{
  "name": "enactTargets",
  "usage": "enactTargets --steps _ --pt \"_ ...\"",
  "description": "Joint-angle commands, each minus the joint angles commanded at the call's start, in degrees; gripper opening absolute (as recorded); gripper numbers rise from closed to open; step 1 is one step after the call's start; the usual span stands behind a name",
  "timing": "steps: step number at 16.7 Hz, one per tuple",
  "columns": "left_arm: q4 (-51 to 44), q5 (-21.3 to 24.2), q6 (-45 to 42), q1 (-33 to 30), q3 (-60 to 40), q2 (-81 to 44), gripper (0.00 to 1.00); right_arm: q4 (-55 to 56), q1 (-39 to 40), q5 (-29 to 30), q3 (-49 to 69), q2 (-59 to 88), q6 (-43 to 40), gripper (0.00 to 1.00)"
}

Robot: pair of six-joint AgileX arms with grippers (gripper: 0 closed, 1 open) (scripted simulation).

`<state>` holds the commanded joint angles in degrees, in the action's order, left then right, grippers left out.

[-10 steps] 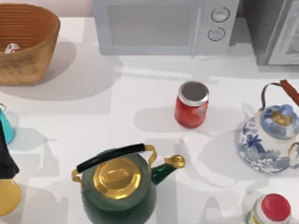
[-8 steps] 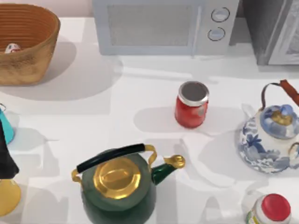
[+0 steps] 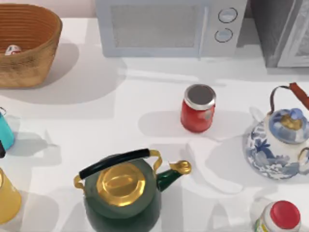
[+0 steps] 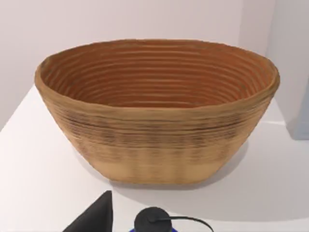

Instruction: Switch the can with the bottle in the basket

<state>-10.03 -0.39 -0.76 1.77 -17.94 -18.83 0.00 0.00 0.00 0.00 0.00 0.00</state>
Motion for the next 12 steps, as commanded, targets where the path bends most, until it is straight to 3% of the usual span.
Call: enactTargets --steps 12 --pt "-33.77 2.68 -3.49 2.25 -64.4 -66.27 1.0 0.0 0.0 0.0 0.0 0.0 0.0 1.0"
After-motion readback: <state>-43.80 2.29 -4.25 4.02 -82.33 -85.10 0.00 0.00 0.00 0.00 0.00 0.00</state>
